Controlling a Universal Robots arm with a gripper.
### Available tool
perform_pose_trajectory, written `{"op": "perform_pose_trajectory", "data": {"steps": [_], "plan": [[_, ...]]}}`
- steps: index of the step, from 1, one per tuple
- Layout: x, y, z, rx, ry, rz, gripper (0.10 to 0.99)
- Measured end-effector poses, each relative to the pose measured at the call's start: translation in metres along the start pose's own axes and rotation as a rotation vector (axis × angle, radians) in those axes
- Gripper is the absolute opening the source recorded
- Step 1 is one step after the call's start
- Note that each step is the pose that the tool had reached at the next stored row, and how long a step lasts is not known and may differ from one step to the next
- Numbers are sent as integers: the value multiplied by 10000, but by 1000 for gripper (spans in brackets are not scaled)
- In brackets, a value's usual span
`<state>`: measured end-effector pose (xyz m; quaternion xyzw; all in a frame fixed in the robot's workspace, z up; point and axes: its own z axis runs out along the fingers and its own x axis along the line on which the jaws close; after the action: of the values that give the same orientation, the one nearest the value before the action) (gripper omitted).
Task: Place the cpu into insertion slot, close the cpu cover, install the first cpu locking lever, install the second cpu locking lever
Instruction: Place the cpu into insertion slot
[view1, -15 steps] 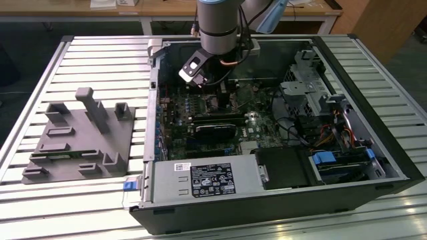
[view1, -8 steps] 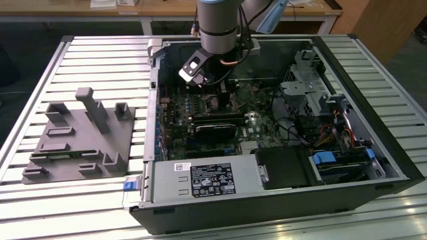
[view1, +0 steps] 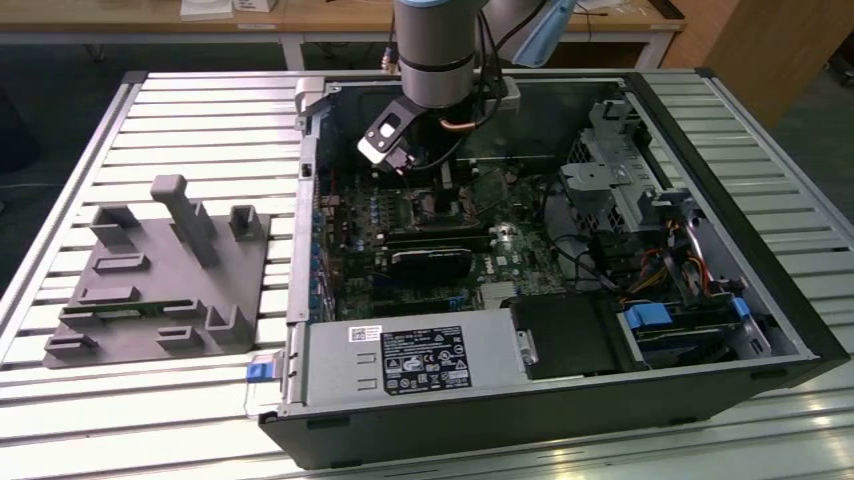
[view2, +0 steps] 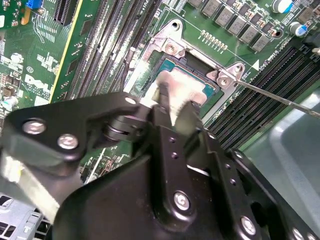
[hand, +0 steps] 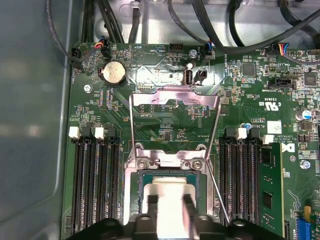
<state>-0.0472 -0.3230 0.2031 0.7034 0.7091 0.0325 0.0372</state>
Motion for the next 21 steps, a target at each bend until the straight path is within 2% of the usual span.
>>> {"op": "perform_pose_trajectory", "data": {"steps": [2, 4, 5, 6, 7, 11, 13, 21], "plan": [[0, 0, 0, 0, 0, 0, 302], [0, 0, 0, 0, 0, 0, 184], [0, 0, 0, 0, 1, 0, 184], [0, 0, 0, 0, 1, 0, 125], [0, 0, 0, 0, 0, 0, 106], [0, 0, -1, 1, 11, 1, 106], [-2, 0, -1, 1, 115, 10, 106], [-2, -3, 22, 1, 122, 13, 106]]}}
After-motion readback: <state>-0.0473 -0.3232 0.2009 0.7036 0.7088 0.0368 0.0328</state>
